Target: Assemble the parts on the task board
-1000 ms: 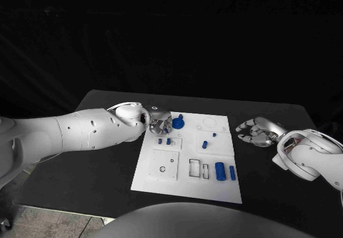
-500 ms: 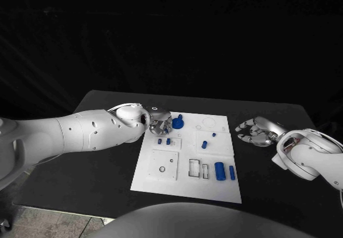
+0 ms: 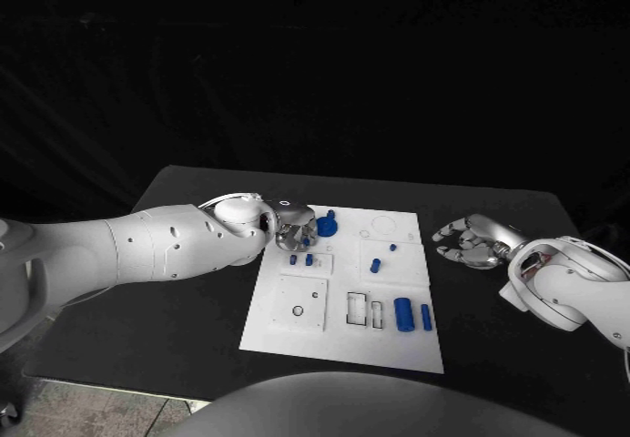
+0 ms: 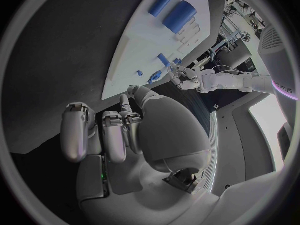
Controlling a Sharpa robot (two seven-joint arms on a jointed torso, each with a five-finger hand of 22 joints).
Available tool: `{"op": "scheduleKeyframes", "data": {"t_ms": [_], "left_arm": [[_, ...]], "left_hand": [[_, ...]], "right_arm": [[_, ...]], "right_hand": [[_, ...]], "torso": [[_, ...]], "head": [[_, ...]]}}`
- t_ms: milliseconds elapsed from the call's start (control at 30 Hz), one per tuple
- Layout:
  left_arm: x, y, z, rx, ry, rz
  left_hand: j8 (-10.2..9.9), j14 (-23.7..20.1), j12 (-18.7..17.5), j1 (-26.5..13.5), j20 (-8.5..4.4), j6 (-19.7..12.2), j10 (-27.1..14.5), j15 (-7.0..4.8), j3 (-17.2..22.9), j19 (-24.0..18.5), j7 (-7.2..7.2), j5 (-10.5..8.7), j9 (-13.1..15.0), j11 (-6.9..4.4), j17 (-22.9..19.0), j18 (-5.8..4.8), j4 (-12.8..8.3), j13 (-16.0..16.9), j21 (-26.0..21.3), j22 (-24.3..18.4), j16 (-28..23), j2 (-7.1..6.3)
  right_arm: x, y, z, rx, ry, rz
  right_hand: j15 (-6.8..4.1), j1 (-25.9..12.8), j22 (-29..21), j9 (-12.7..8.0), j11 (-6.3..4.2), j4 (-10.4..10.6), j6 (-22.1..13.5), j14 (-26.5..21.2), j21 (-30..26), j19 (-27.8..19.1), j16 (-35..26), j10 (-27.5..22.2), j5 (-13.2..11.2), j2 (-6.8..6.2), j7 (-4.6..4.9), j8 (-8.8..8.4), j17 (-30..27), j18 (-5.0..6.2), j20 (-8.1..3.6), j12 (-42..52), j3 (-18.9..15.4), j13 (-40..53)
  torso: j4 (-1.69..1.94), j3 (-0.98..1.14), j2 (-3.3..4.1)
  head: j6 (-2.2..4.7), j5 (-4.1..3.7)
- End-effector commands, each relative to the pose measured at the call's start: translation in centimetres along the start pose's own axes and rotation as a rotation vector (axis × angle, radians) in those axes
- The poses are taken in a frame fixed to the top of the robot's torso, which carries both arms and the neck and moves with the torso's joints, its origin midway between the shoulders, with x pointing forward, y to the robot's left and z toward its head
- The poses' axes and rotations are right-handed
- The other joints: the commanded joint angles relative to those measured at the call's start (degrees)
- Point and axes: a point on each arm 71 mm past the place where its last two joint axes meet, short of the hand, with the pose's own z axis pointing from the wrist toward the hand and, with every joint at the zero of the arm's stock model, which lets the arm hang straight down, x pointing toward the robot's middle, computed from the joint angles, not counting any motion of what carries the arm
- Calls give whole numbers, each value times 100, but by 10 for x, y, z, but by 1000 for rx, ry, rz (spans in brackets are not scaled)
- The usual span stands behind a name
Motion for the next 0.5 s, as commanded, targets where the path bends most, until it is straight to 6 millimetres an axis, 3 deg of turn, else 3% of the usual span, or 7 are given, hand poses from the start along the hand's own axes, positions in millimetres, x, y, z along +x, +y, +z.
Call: {"op": "scheduleKeyframes", "data": {"t_ms": [33, 500], "left_arm": [[2, -1, 0, 2, 23, 6], [3, 2, -1, -10, 23, 5]], "left_hand": [[-26, -39, 11, -12, 12, -27, 8, 3, -30, -49, 1, -27, -5, -27, -16, -21, 7, 6, -34, 1060, -27, -30], [-52, -118, 29, -39, 14, -38, 2, -2, -49, -88, -19, -43, -32, -38, -126, -9, 19, 26, -87, 1045, -85, -19]], "right_arm": [[1, 1, 0, -2, 8, -3], [2, 0, 1, 2, 11, -3]], "right_hand": [[30, 23, 1063, -9, 49, -1, 20, 608, -25, -28, 19, 602, 22, -25, 2, 4, 1508, 119, -2, 22, 47, 1510], [30, 28, 1061, -11, 49, -5, 19, 608, -31, -31, 19, 602, 24, -20, 3, 4, 1508, 121, -2, 22, 58, 1510]], "torso": [[1, -1, 0], [0, -4, 0]], "head": [[1, 3], [1, 15]]}}
